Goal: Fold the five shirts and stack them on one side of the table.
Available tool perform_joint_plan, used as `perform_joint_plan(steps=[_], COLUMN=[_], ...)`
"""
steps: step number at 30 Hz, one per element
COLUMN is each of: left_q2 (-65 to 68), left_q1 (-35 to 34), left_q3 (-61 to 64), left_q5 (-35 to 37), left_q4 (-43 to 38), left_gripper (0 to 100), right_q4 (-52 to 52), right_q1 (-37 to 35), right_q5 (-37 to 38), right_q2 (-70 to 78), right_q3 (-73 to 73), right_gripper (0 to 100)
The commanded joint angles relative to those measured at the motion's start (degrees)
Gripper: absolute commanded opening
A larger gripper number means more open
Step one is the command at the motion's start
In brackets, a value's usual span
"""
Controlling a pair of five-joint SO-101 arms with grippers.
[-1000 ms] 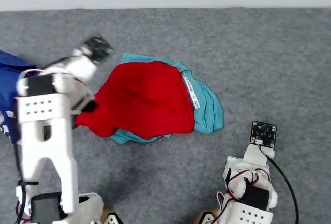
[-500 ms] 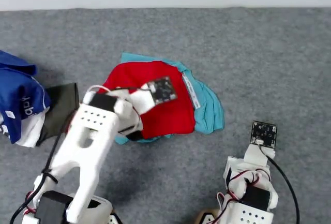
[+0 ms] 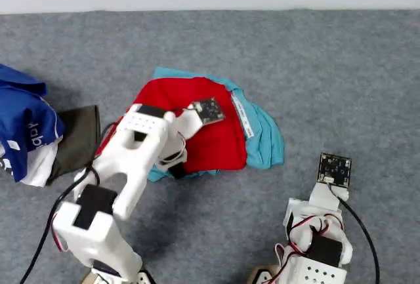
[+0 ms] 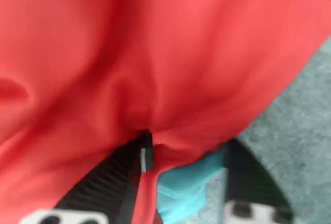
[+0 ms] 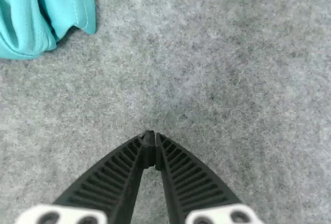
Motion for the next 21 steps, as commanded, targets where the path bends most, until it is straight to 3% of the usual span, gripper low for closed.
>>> perform_joint_plan(steps=[1,5,14,21], left_q2=[-0.6,-7.3,-33.1,-41.2], left_q1=[-1.0,-3.9,-14.4,-21.6], left_q3=[-4.1,-5.8,-12.4,-17.7], left_q5=[0.9,1.8,17.8,21.2], left_q4=[1.2,4.6,5.5,5.5], left_gripper=[0,0,0,0], right_q4=[0.2,0.2,0.2,0.2], right_q1=[0.6,0.6,0.6,0.6], right_q5=[-0.3,-0.3,-0.3,-0.3], right_q2=[-0.8,-0.8,-0.8,-0.8], right_q3=[0.9,0.9,0.9,0.9], right_gripper=[0.9,0.9,0.9,0.9])
